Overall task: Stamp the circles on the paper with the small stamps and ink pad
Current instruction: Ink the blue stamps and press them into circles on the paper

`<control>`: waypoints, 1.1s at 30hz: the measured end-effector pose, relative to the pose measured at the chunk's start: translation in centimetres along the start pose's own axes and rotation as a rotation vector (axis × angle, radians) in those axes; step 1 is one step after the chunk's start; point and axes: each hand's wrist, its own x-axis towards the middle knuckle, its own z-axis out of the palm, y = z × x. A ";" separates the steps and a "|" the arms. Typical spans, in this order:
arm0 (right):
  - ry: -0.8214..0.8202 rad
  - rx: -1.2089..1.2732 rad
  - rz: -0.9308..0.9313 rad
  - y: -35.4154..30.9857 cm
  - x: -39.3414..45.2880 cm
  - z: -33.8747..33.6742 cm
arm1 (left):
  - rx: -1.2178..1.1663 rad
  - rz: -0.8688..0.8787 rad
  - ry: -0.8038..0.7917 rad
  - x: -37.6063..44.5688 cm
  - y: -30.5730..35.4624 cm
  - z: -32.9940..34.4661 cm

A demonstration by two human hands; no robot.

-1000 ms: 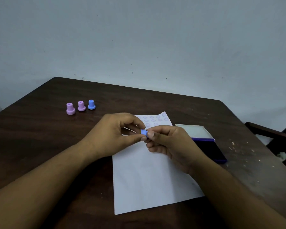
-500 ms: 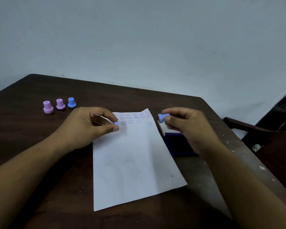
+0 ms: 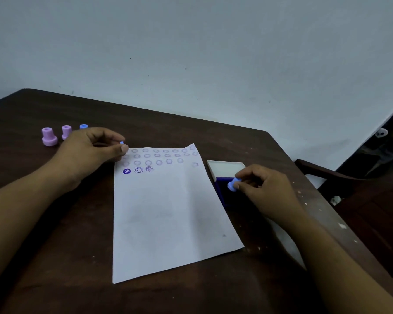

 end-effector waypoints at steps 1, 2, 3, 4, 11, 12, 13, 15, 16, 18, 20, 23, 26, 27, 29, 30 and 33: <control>-0.005 -0.002 -0.020 0.0 -0.1 0.1 | 0.008 -0.005 -0.009 0.0 0.0 0.0; -0.001 0.009 -0.033 0.0 -0.2 0.2 | 0.022 -0.006 -0.020 0.0 0.0 0.0; 0.008 0.025 -0.041 0.1 -0.3 0.3 | 0.038 -0.006 -0.028 0.0 0.0 0.1; 0.016 0.040 -0.045 0.2 -0.4 0.4 | 0.051 -0.008 -0.032 0.0 0.0 0.1; -0.006 0.046 -0.021 0.5 -0.3 0.8 | 0.050 -0.058 -0.048 -0.1 0.4 0.0; -0.003 0.042 -0.015 0.5 -0.3 0.8 | 0.047 -0.060 -0.049 -0.2 0.5 0.0; 0.003 0.037 -0.008 0.6 -0.4 0.8 | 0.044 -0.061 -0.049 -0.2 0.5 0.0; 0.014 0.027 0.002 0.6 -0.5 1.0 | 0.051 -0.057 -0.044 -0.2 0.5 0.0; 0.017 0.025 0.006 0.6 -0.4 1.0 | 0.055 -0.057 -0.043 -0.2 0.5 0.0; 0.016 0.022 0.007 0.5 -0.3 1.0 | 0.051 -0.060 -0.044 -0.2 0.3 0.0; 0.002 0.004 0.017 0.4 -0.2 0.9 | 0.048 -0.063 -0.047 -0.1 0.3 0.0; -0.025 -0.018 0.035 0.1 0.1 0.7 | 0.044 -0.061 -0.048 0.1 0.0 -0.1; -0.054 -0.038 0.037 -0.4 0.3 0.5 | 0.048 -0.050 -0.055 0.1 -0.1 -0.1; -0.062 -0.046 0.038 -0.5 0.3 0.5 | 0.048 -0.050 -0.056 0.1 -0.2 -0.1; -0.057 -0.062 0.035 -0.7 0.2 0.6 | 0.056 -0.048 -0.054 0.2 -0.3 -0.2; -0.045 -0.071 0.030 -0.7 0.1 0.6 | 0.057 -0.045 -0.053 0.2 -0.3 -0.2; -0.019 -0.097 0.027 -0.7 -0.3 0.8 | 0.073 -0.030 -0.048 0.2 -0.4 -0.1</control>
